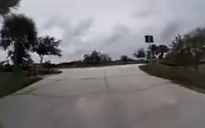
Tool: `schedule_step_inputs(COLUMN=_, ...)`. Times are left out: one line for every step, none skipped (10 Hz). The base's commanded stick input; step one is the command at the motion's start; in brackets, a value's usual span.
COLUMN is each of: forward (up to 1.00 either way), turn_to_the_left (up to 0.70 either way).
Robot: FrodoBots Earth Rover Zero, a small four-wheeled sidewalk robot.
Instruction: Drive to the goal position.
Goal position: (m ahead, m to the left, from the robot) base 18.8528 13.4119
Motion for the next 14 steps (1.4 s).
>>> schedule_step_inputs(forward=0.85, turn_to_the_left=0.0)
schedule_step_inputs(forward=0.85, turn_to_the_left=0.0)
schedule_step_inputs(forward=0.85, turn_to_the_left=0.0)
schedule_step_inputs(forward=0.85, turn_to_the_left=0.0)
schedule_step_inputs(forward=0.85, turn_to_the_left=0.0)
schedule_step_inputs(forward=0.85, turn_to_the_left=0.0)
schedule_step_inputs(forward=0.85, turn_to_the_left=0.0)
schedule_step_inputs(forward=0.85, turn_to_the_left=0.0)
schedule_step_inputs(forward=0.85, turn_to_the_left=0.0)
schedule_step_inputs(forward=0.85, turn_to_the_left=0.34)
schedule_step_inputs(forward=0.85, turn_to_the_left=0.34)
schedule_step_inputs(forward=0.85, turn_to_the_left=0.34)
schedule_step_inputs(forward=0.85, turn_to_the_left=0.34)
schedule_step_inputs(forward=0.85, turn_to_the_left=0.34)
